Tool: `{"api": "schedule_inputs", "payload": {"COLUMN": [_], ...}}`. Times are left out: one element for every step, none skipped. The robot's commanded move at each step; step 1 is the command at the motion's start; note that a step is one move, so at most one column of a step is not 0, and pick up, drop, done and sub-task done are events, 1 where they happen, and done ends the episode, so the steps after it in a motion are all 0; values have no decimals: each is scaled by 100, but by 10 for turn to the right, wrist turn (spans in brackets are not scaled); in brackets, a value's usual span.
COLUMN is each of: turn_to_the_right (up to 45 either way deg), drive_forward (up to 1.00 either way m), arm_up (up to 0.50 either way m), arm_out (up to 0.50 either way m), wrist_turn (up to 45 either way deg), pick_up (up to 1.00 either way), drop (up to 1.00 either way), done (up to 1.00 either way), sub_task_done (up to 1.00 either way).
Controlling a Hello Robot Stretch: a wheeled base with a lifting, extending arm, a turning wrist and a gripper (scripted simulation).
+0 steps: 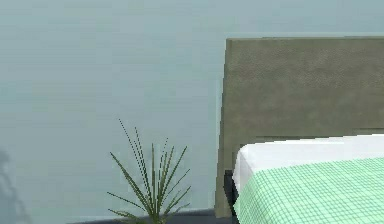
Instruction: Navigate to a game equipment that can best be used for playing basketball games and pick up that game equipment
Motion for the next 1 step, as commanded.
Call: {"api": "schedule_inputs", "payload": {"turn_to_the_right": [0], "drive_forward": [0], "arm_up": [0], "arm_out": [0], "wrist_turn": [0], "pick_up": [0], "drop": [0], "done": [100], "sub_task_done": [0]}}
